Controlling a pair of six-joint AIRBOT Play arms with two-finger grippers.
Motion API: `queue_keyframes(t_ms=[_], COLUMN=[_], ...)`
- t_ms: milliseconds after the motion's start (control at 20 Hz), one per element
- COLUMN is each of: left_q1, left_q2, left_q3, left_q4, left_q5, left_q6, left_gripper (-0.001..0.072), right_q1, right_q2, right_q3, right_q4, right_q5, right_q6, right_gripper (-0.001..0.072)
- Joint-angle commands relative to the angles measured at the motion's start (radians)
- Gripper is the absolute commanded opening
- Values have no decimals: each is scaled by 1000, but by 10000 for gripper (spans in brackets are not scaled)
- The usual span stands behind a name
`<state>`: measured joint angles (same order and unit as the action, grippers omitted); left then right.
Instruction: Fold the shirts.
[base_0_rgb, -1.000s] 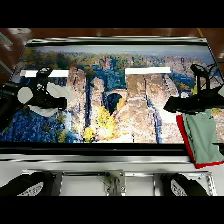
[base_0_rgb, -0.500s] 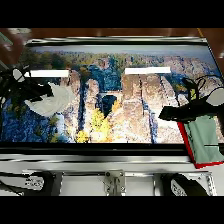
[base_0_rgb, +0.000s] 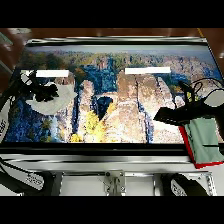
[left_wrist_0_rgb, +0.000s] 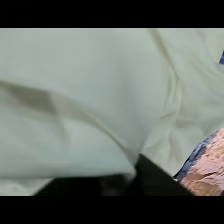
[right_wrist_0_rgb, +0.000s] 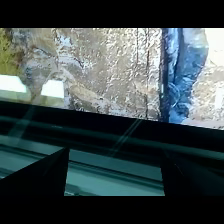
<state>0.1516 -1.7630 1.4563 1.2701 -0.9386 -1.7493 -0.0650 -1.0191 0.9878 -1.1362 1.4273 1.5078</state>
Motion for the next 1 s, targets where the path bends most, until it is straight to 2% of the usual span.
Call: queue_keyframes(t_ms=[0,150,200,250,350,450,600,800,950], left_q1=[2,-45,-80,-130,-259,-417,-659,-912,-1012], left_q2=[-6,60,95,137,229,321,391,349,254], left_q3=[11,21,21,21,20,20,20,20,20], left_q4=[-108,-233,-254,-266,-266,-266,-265,-238,-221], left_q5=[-17,-121,-166,-223,-301,-279,-158,35,133], left_q6=[6,259,313,356,385,381,275,167,89], left_gripper=[33,33,33,32,32,32,32,33,33], right_q1=[-1,-1,-1,-1,-2,-2,-2,-2,-2], right_q2=[0,0,0,0,0,0,1,1,1], right_q3=[-1,-1,-1,-1,-1,4,32,103,116], right_q4=[17,-39,-62,-85,-114,-122,-123,-132,-132], right_q5=[19,-35,-65,-96,-148,-150,-53,138,220], right_q6=[-4,-5,-5,-6,-15,-26,-63,-112,-119], right_gripper=[684,684,684,684,684,684,684,685,684])
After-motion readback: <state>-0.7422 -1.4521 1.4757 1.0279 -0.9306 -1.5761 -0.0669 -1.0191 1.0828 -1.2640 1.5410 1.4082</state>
